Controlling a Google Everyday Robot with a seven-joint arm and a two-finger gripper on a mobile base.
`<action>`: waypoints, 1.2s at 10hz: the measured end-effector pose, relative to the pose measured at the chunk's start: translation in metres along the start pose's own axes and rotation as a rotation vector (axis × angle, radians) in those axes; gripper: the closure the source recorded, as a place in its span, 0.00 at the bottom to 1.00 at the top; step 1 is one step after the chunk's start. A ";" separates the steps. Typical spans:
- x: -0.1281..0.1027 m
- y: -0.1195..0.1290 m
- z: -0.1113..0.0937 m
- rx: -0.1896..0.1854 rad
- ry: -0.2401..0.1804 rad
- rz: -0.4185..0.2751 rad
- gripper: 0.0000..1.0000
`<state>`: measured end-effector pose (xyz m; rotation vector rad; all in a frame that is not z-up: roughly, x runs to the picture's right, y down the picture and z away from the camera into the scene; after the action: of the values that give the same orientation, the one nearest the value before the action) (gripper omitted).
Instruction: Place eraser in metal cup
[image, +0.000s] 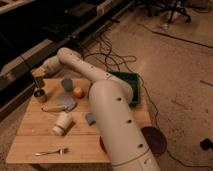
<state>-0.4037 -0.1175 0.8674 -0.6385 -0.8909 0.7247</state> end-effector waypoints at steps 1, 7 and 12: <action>0.000 0.003 0.004 -0.008 0.001 -0.006 1.00; 0.005 0.017 0.020 -0.049 0.019 -0.033 1.00; 0.015 0.025 0.029 -0.070 0.048 -0.053 1.00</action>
<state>-0.4296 -0.0852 0.8694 -0.6895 -0.8891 0.6306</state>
